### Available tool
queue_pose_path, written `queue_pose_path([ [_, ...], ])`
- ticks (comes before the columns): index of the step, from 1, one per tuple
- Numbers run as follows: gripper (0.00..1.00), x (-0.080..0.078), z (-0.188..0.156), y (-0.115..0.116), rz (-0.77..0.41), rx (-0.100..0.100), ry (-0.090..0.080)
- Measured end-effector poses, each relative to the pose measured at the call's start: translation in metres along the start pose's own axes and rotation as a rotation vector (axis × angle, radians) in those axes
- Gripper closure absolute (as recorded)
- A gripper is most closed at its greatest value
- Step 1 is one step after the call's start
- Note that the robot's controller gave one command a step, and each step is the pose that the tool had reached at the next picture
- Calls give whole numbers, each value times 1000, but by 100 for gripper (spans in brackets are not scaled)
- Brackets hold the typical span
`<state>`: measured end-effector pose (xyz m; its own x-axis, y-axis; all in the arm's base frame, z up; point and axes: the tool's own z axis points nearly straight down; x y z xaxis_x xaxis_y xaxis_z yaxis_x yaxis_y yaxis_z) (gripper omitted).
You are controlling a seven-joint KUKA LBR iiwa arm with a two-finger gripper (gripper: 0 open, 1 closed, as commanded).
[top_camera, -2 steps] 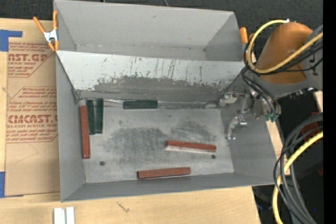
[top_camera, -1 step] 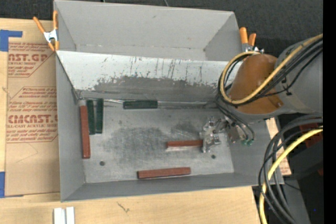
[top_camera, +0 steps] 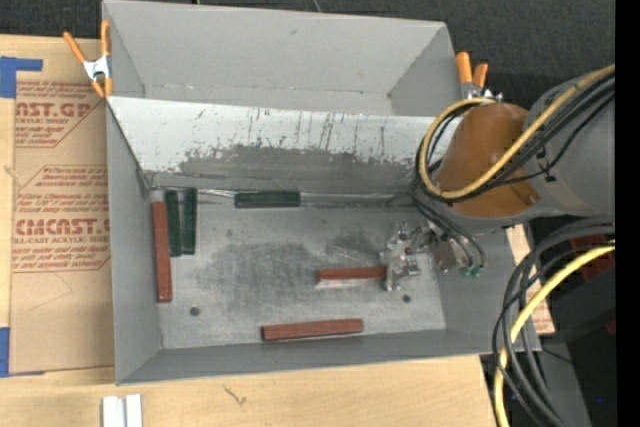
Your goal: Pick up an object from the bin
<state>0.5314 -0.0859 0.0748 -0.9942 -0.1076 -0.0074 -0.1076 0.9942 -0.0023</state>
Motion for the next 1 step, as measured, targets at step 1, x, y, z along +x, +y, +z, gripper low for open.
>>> queue_pose_path([
  [1,100,-14,-146,13,10,-1,4],
])
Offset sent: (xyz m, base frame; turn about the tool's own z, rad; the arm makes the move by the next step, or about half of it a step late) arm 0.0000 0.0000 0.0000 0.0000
